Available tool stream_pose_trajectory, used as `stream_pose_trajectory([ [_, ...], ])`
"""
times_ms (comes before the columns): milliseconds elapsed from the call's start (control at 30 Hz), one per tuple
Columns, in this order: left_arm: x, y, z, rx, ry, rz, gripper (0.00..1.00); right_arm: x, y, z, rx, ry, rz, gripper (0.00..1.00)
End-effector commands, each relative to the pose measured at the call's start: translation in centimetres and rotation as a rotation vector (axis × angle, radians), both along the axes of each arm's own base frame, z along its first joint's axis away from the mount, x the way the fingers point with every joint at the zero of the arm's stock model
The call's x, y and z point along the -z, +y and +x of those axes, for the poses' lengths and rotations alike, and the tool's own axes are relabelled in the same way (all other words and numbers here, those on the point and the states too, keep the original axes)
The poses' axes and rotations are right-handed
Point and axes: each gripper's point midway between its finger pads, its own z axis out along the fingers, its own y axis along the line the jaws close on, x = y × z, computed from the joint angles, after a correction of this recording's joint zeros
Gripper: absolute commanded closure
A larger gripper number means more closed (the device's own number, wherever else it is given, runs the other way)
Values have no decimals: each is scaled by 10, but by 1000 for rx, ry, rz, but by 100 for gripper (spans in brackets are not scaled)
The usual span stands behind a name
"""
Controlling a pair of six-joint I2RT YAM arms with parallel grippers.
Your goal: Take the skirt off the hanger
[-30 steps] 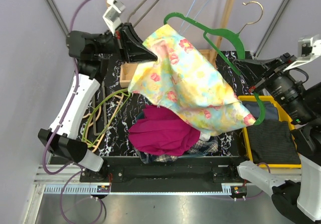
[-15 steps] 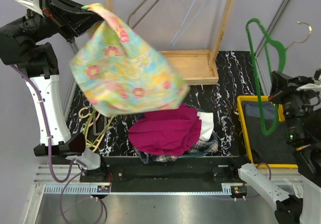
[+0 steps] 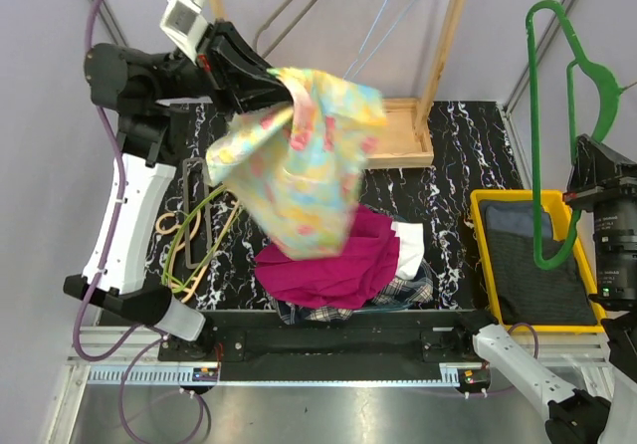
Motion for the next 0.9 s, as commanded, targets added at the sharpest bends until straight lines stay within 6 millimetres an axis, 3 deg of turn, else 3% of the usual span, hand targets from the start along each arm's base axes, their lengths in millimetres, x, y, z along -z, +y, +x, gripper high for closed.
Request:
stream_pose_trajectory([
  [0,33,-11,1,19,50,24,100,-45,-3,-18,-28,-150,76,100],
  [133,122,-30,9,4,180,139,100,-61,2,-19,-58,-183,77,100],
  [167,167,-36,27,-48,149,187,100,-63,6,-17,-73,-186,76,100],
  [200,204,-36,27,-60,241,272,100,-68,6,-20,-80,-200,83,100],
  [233,228,-36,31,-76,251,313,100,-70,8,-20,-93,-205,86,100],
  [267,273,-32,38,-125,250,401,100,-74,9,-21,-101,-213,87,100],
  [367,338,-23,49,-223,186,560,100,-80,10,-25,-113,-228,93,100],
  [400,351,-22,47,-231,154,598,100,-80,10,-25,-114,-227,92,100],
  [433,369,-16,58,-300,76,666,100,-79,12,-24,-120,-224,88,100],
  [533,414,-6,54,-330,-16,837,100,-78,17,-21,-143,-218,81,100],
  [600,445,-7,38,-296,-16,950,100,-77,26,-18,-182,-213,68,100],
  [667,469,-1,19,-233,-16,1069,59,-74,34,-11,-212,-195,58,100],
  [733,487,5,16,-240,2,1164,1,-72,46,-4,-260,-180,54,100],
  [800,474,3,20,-277,-30,1128,1,-67,56,2,-298,-160,50,100],
  [867,446,1,33,-366,-74,1065,1,-61,64,11,-323,-136,42,100],
])
